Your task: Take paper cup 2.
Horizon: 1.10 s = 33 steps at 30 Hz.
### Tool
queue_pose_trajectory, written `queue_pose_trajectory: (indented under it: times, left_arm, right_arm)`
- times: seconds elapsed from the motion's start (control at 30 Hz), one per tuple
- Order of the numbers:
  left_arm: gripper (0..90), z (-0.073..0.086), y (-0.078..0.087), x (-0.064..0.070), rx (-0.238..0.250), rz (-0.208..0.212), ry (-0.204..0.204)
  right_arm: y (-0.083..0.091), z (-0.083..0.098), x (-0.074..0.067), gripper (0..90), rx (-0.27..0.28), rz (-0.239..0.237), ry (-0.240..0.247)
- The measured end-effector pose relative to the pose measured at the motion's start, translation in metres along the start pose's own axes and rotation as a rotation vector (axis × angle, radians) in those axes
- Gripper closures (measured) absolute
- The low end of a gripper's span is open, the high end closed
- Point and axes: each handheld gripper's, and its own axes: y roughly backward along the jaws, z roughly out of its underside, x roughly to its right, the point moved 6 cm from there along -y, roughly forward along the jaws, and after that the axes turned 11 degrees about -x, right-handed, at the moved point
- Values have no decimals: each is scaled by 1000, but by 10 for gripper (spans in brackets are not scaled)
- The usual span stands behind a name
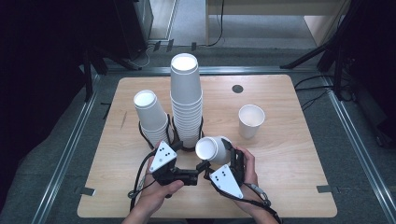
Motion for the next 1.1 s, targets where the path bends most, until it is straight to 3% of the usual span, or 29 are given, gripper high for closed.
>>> queue_pose_trajectory:
  times: [0.3,0.57,0.63,0.77,0.9,1.1]
  left_arm:
    - [39,1,-1,4,-10,1,-26]
    - [66,4,-4,10,-35,4,-71]
    - [111,4,-4,10,-36,3,-70]
    - [200,4,-3,11,-37,12,-75]
    - [217,4,-3,12,-46,-9,-100]
    - [239,4,-2,11,-46,-7,-108]
  right_arm:
    - [1,-4,-12,183,14,-45,8]
    - [6,-10,-21,183,62,-89,28]
    - [6,-10,-22,182,69,-102,28]
    - [6,-10,-23,180,71,-106,29]
    - [5,-9,-24,174,65,-109,32]
    - [5,-9,-25,153,55,-114,6]
